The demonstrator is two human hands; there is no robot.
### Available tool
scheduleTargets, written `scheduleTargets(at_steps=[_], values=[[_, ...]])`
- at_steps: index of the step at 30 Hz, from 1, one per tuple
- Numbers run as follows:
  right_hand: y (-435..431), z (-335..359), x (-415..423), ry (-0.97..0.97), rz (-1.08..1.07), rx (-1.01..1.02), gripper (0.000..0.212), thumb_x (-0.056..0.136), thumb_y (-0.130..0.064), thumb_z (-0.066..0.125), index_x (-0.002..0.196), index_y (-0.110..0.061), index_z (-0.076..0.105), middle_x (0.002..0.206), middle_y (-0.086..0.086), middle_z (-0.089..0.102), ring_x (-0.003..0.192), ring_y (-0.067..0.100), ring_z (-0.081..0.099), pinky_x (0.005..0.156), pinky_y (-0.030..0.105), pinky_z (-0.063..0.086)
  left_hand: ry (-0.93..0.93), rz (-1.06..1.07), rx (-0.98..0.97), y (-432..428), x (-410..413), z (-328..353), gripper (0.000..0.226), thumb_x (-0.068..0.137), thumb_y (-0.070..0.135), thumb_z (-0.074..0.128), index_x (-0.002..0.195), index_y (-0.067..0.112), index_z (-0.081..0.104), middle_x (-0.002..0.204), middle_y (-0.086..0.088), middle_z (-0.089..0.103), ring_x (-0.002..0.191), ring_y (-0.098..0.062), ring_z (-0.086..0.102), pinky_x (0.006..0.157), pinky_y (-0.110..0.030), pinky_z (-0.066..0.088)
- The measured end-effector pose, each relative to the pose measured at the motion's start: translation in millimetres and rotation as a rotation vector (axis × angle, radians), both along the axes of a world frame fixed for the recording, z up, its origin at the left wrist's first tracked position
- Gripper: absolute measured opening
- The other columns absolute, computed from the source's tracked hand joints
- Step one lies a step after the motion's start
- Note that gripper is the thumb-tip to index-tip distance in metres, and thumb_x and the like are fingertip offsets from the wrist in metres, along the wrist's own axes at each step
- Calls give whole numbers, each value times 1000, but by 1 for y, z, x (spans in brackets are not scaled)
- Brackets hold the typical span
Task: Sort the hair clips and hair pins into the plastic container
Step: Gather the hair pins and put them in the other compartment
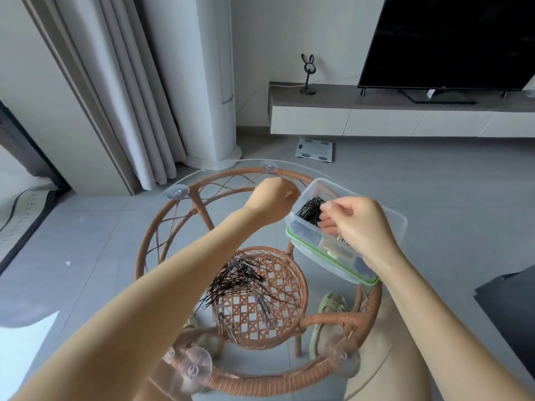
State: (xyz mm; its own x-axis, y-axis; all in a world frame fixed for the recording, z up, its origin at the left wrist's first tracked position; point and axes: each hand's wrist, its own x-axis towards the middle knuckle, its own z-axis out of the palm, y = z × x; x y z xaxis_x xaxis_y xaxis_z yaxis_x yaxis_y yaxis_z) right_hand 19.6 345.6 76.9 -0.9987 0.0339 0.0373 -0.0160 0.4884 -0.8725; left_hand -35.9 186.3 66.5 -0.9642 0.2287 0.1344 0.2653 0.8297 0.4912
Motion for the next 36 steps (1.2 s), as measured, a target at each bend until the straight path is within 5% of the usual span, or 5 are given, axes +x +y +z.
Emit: scheduleTargets(at_steps=[10,20,25,30,36], values=[[-58,-129,90,64,240,372,73,90,-55,5,142,-12,32,153,6,27,143,14,18,115,22,2,-208,121,-200,-107,85,-103,53,97,47,8,142,31,31,156,3,15,146,-23,-1,117,-37,-9],[-113,-109,75,-16,155,-189,38,100,-15,32,136,-10,42,142,4,45,131,12,40,102,12,27,-259,259,774,-86,129,-97,37,100,28,32,119,17,61,126,2,60,124,-11,50,101,-20,37],[-111,-94,34,36,174,1,37,100,-19,32,130,-7,50,134,5,54,124,5,43,94,-7,9,-38,623,476,-94,161,-97,46,99,37,25,128,16,53,138,0,51,134,-14,39,115,-34,26],[-120,-109,29,-27,499,237,37,101,-25,31,132,-16,50,144,6,44,140,25,26,114,33,21,-65,625,155,-74,170,-116,69,88,48,2,141,18,36,153,-4,29,146,-21,8,119,-35,-2],[-95,-108,66,-46,584,28,34,98,-18,38,128,-10,52,125,2,61,112,3,55,93,7,40,-66,631,267,-50,141,-109,47,100,29,17,139,14,40,151,-7,33,146,-26,9,120,-38,-2]])
